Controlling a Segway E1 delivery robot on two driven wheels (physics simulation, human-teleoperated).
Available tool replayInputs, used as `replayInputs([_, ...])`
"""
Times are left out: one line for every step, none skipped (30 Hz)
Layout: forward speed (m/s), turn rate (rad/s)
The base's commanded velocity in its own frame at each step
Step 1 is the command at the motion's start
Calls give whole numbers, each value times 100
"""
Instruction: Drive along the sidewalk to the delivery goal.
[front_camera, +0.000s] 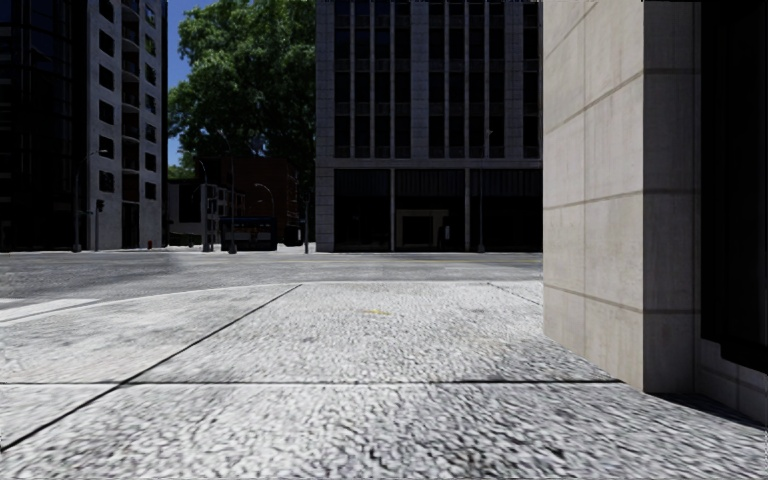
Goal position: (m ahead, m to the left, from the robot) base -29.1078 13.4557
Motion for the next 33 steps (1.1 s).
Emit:
replayInputs([139, 55])
replayInputs([142, 55])
replayInputs([142, 55])
replayInputs([144, 55])
replayInputs([147, 55])
replayInputs([150, 55])
replayInputs([150, 55])
replayInputs([153, 55])
replayInputs([154, 55])
replayInputs([154, 55])
replayInputs([154, 55])
replayInputs([154, 55])
replayInputs([155, 55])
replayInputs([155, 55])
replayInputs([156, 55])
replayInputs([156, 55])
replayInputs([156, 55])
replayInputs([157, 55])
replayInputs([157, 55])
replayInputs([158, 55])
replayInputs([158, 55])
replayInputs([162, 55])
replayInputs([165, 55])
replayInputs([167, 55])
replayInputs([167, 55])
replayInputs([168, 55])
replayInputs([168, 55])
replayInputs([168, 55])
replayInputs([168, 55])
replayInputs([163, 55])
replayInputs([148, 55])
replayInputs([135, 55])
replayInputs([135, 55])
